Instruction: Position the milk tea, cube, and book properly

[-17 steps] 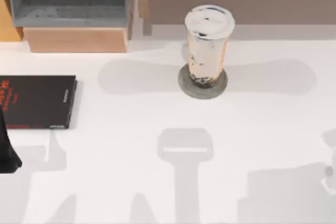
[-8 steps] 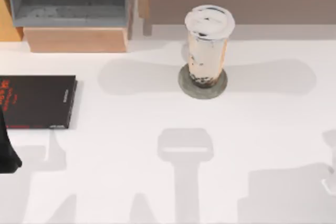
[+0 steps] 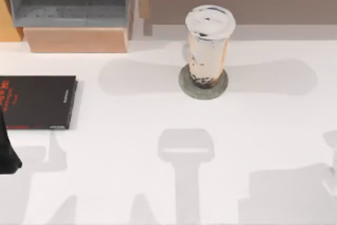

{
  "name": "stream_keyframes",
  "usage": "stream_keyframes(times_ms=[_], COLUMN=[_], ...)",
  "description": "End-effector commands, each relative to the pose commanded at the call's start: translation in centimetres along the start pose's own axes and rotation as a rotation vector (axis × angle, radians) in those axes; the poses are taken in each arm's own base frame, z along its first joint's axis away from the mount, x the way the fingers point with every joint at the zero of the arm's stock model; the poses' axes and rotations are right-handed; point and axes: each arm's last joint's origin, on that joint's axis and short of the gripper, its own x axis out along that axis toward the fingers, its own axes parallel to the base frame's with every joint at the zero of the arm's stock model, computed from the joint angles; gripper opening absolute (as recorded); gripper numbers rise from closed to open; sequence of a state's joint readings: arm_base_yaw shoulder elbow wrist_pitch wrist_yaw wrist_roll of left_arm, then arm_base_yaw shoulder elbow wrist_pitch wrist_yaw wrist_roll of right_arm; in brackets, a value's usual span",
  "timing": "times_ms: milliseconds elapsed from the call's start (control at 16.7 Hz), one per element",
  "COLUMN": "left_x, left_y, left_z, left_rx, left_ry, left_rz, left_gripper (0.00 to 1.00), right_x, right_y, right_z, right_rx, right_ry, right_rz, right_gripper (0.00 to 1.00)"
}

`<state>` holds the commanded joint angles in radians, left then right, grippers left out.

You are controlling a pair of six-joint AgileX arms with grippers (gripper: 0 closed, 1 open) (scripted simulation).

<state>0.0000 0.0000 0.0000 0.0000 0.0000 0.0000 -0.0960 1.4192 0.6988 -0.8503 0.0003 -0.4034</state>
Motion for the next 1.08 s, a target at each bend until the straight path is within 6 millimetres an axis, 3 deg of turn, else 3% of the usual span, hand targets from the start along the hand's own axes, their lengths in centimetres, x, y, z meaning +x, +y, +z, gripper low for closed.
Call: stream_keyframes(times_ms=[480,780,900,1080], left_x=[0.0,0.0,0.0,0.0], left_y=[0.0,0.0,0.0,0.0], left_z=[0.0,0.0,0.0,0.0], left_rx=[0.0,0.0,0.0,0.0], left_ry=[0.0,0.0,0.0,0.0], left_rz=[0.0,0.0,0.0,0.0], left_gripper=[1.0,1.0,1.0,1.0], right_x=[-3.0,-2.9,-3.5,-5.3], right_y=[0.0,0.0,-0.1,-0.1], right_z=[0.0,0.1,1.0,4.4], right_rx=[0.001,0.002,0.002,-0.002], right_ry=[0.0,0.0,-0.041,-0.2], right_rz=[-0.001,-0.001,-0.032,-0.133], right_gripper=[0.0,0.0,0.0,0.0])
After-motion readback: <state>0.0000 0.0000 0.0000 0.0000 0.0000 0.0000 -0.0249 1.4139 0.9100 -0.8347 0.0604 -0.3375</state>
